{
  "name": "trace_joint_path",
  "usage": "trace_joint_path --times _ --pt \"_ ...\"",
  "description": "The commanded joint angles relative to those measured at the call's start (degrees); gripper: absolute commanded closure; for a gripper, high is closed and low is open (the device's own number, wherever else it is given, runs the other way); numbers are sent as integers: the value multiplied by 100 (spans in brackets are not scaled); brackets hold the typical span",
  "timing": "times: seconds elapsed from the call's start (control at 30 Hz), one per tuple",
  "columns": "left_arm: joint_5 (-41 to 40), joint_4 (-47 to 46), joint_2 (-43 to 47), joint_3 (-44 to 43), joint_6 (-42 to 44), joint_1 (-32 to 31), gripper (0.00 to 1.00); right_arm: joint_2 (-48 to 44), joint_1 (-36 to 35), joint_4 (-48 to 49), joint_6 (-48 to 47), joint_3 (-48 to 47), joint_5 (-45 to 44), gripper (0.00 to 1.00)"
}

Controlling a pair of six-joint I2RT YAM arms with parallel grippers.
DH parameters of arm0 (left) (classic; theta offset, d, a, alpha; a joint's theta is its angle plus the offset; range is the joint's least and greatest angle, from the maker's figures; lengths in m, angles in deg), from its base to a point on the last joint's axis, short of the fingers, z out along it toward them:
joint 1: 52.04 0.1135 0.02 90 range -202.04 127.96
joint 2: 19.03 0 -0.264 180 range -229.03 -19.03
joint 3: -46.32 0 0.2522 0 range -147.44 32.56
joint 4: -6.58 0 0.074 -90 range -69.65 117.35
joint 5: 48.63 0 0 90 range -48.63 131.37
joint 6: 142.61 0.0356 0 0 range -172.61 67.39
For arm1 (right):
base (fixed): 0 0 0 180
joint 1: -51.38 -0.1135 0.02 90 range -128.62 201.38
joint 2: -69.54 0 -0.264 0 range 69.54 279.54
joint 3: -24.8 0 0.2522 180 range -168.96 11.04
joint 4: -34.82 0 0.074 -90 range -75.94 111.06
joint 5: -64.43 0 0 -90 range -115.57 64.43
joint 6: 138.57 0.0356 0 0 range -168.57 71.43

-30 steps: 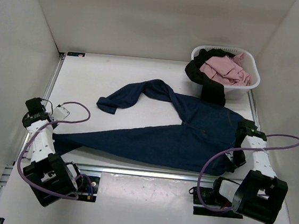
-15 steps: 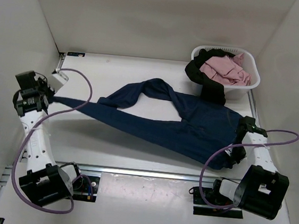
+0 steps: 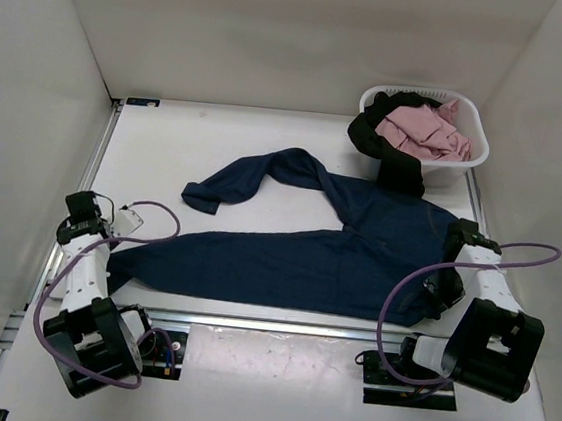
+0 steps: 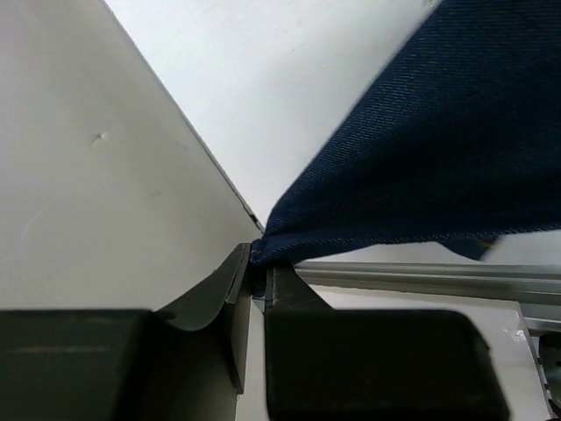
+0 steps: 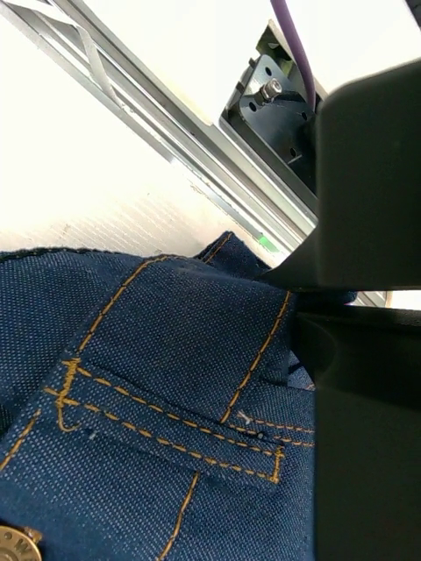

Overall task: Fold and stack the trousers
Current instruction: Flatten the trousers out

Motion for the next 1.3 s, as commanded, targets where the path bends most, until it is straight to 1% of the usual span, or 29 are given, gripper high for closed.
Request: trace_joint_path --times 0.0,0.1,0.13,0.2,0.23,0.27,0.3,0.37,0.43,0.5,0.57,0.6,0.67,0.7,0.83,0.9,0.97,1.0,1.1,1.17,1.23,1.27 --pt "-147 -160 198 -44 37 51 85 24 78 12 -68 -3 -242 100" --pt "222 -160 198 -526 -15 51 85 129 78 65 -120 -3 -242 100" --pt "485 -238 41 -928 -173 51 85 129 78 65 -121 -3 -242 100" --pt "654 -501 -135 -1326 -419 -28 85 182 78 65 -121 -3 -242 100" --pt "654 -616 -232 -1519 -664 -193 85 182 78 117 -121 -3 -242 100" --pt "594 -748 -433 -1869 -788 -264 85 182 78 118 -121 -3 -242 100" --pt "523 -879 -531 -2038 -903 -326 85 182 78 118 -121 -3 -242 100" --pt "295 -1214 -663 -2485 -1228 -528 85 182 78 118 -121 -3 -181 100" --pt "294 -1276 -716 -2645 -1456 -607 85 182 78 170 -121 -3 -181 100" --pt "294 -1276 -638 -2375 -1457 -748 85 182 78 170 -121 58 -128 100" --pt "93 -1276 -472 -1875 -1091 -862 83 130 78 223 -173 58 -67 100" --pt "-4 -1276 -409 -1316 -975 -863 82 129 78 223 -173 110 -67 100" --pt "-275 -1276 -269 -794 -686 -863 82 77 78 223 -173 111 -5 100" --pt "-329 -1276 -103 -348 -597 -863 81 77 78 223 -173 111 47 100" --pt "-383 -1276 364 419 -280 -634 80 24 78 223 -173 111 48 100" --pt "-601 -1198 426 579 -332 -555 80 24 78 223 -173 111 48 100" --pt "-655 -1014 426 685 -437 -502 78 24 78 223 -173 111 48 100" --pt "-655 -699 426 685 -516 -502 77 24 78 223 -173 111 48 100" --pt "-707 -363 479 764 -578 -502 72 24 78 223 -173 111 48 100" --pt "-1014 -362 479 948 -579 -450 72 76 139 223 -173 111 48 100" --pt "-1312 -362 531 1063 -579 -450 72 77 358 223 -173 111 48 100" --pt "-1393 -293 532 1150 -579 -450 69 77 455 223 -173 111 48 100"
